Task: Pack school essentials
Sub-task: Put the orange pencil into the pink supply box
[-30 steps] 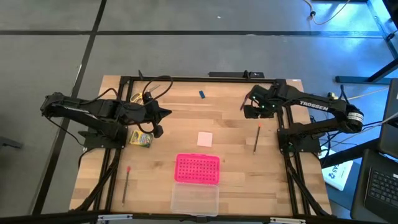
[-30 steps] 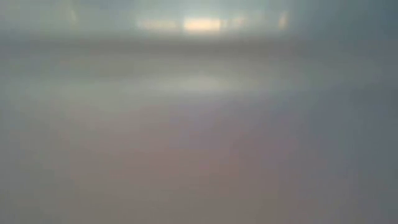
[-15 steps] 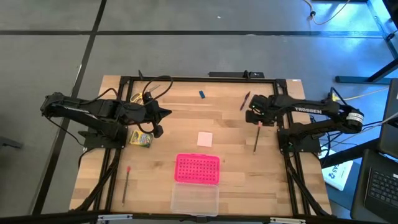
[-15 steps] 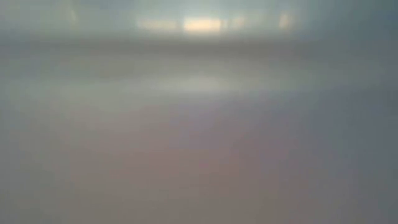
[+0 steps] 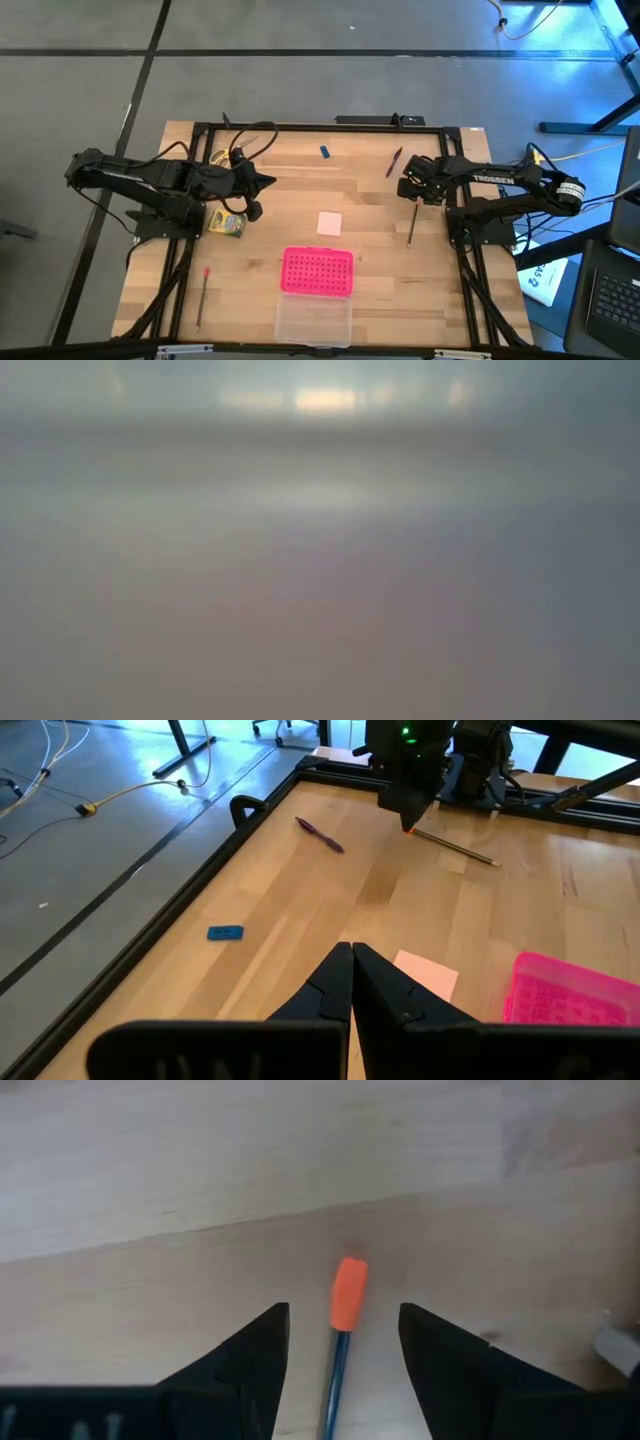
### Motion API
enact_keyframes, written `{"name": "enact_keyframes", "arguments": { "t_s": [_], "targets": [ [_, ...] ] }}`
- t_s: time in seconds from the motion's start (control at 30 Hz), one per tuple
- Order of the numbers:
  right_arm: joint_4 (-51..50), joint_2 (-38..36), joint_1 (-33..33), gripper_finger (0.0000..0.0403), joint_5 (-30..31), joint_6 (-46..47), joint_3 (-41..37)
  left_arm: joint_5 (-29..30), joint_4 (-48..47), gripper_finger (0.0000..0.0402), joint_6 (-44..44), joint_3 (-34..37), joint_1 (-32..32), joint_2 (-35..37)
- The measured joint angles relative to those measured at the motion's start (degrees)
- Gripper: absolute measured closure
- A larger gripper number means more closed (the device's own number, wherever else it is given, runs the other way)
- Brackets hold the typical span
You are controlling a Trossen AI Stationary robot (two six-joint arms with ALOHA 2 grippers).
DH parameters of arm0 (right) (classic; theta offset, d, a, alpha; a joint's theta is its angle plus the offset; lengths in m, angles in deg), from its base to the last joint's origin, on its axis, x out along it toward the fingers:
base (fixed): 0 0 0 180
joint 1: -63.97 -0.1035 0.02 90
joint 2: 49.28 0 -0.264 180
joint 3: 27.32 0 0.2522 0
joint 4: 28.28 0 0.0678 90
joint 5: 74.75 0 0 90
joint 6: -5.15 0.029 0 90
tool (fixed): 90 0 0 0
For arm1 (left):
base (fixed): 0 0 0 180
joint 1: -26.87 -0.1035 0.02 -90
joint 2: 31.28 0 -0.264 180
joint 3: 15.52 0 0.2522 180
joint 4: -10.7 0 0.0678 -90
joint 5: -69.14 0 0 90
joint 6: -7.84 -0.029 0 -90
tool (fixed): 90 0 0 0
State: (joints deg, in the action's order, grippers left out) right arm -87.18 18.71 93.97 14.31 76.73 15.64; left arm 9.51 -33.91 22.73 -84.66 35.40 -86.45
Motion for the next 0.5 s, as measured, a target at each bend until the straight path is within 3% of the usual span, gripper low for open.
{"name": "enact_keyframes", "arguments": {
  "t_s": [0.5],
  "targets": [
    [3.7, -0.1, 0.0, 0.0212, 1.6, 1.8, -3.7, 0.0, 0.0, 0.0401, 0.0, 0.0, 0.0, 0.0]
  ]
}}
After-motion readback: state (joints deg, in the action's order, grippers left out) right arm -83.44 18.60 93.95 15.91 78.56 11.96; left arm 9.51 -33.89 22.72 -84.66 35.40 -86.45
